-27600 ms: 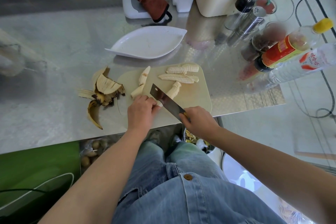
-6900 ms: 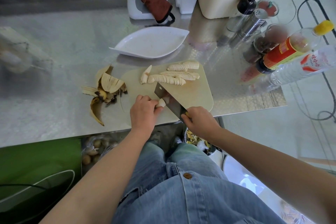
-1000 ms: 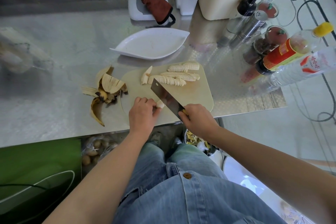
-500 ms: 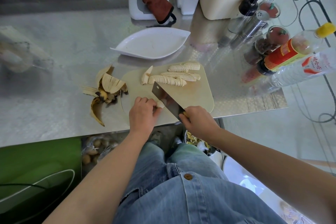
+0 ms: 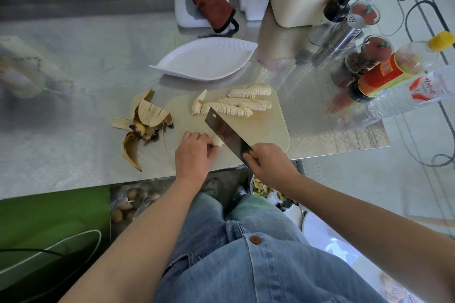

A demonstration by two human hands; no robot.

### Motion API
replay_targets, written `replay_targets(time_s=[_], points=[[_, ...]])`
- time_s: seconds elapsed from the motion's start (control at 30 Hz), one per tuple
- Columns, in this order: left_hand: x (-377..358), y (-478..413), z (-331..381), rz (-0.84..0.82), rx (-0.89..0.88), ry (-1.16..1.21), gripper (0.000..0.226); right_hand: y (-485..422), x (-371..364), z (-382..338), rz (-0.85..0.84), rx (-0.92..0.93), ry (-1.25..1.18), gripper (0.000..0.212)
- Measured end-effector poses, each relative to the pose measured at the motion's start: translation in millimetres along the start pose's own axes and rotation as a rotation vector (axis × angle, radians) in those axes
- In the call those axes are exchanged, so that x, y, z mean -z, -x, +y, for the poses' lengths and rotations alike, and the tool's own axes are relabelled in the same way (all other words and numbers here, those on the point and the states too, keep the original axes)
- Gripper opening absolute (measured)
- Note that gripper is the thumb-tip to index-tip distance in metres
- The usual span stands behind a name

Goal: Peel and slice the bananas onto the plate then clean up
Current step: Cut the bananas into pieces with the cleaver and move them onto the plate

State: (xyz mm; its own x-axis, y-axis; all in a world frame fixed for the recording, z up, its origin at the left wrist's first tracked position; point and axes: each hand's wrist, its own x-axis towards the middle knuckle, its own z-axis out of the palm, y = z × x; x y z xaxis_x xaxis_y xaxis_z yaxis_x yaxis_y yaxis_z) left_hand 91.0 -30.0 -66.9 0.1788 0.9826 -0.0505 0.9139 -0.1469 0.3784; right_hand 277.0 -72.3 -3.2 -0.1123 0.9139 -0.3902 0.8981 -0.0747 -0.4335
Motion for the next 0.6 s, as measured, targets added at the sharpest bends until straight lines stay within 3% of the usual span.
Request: replay_targets(time_s=[0.27,0.6], points=[[-0.8,-0.7,0.5,0.003,0.003,0.015,0.021,-2.3,2.5,-3.7,-0.017,-0.001,0.001,0.043],[-0.4,-0.5,0.3,0.006,-0.001,0.027,0.020,-2.5,-5.4,-2.0,-0.047,-0.020,0.012,0.030]])
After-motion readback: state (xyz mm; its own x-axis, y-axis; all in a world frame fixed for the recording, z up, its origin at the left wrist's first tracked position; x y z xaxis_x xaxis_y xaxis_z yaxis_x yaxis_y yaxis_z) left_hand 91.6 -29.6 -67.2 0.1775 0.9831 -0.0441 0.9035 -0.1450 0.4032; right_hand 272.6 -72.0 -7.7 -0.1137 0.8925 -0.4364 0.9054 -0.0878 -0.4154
